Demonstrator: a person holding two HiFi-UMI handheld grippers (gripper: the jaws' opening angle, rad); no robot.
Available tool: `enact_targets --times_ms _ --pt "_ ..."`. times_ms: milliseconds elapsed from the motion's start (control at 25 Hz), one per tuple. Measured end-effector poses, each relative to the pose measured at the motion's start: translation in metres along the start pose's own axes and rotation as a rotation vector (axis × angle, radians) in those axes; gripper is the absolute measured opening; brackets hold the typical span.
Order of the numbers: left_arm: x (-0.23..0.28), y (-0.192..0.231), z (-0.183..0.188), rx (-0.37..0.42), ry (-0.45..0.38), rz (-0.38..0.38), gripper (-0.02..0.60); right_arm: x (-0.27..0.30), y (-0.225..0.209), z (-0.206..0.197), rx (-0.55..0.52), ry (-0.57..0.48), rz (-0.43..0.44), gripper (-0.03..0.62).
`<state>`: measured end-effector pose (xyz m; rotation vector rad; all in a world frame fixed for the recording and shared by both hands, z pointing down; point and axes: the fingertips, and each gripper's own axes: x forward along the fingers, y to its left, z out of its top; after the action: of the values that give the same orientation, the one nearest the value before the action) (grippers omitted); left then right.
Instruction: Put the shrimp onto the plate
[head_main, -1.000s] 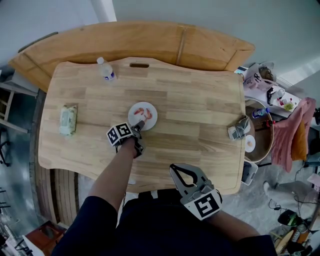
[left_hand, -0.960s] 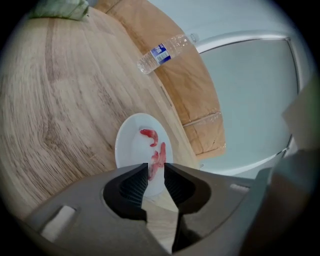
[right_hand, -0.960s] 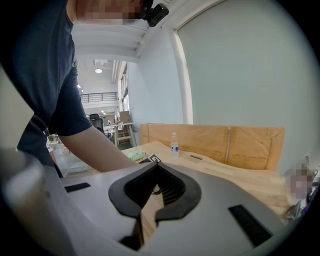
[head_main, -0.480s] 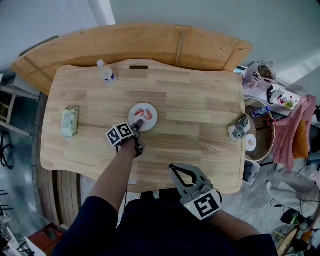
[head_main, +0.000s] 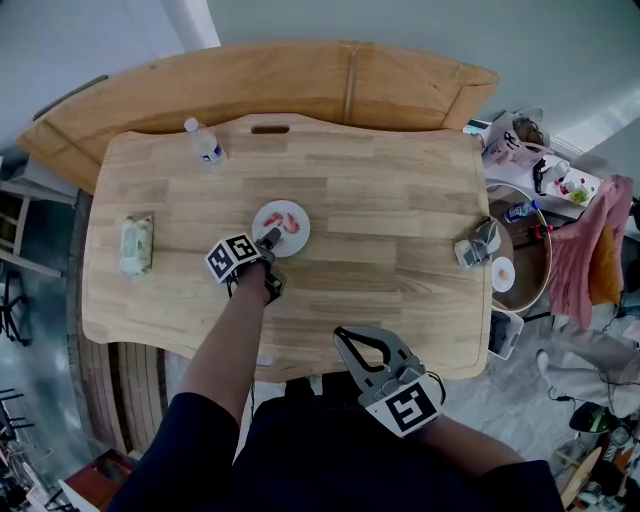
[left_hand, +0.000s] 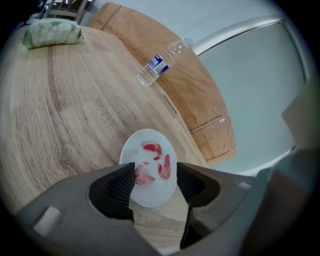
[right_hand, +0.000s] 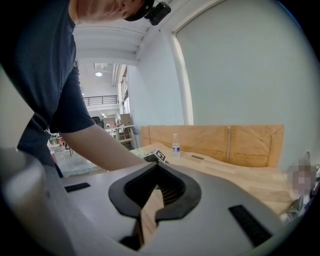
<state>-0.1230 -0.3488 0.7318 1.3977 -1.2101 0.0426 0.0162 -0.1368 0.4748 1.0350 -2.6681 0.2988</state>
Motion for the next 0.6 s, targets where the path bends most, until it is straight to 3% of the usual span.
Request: enact_targets --times_ms 160,320,440,600 --pt "0.008 -0.007 0.000 -0.101 -0.015 -0.047 0.264 -0.003 -0.004 -0.003 0.004 -0.002 -0.004 0.009" --pt "0.016 -0.011 -0.007 -0.102 0.014 -0.034 0.270 -0.006 -0.011 -0.004 0.010 -0.008 -0.015 0.009" --pt "0.016 -0.011 -0.007 -0.040 0.002 -0.006 0.270 -0.009 -0.015 -0.006 0.011 -0.006 -0.020 0.009" --pt "0.016 -0.009 -0.007 0.139 -0.027 0.075 0.270 -0.009 -0.016 -0.008 0.017 -0.004 -0.014 0.009"
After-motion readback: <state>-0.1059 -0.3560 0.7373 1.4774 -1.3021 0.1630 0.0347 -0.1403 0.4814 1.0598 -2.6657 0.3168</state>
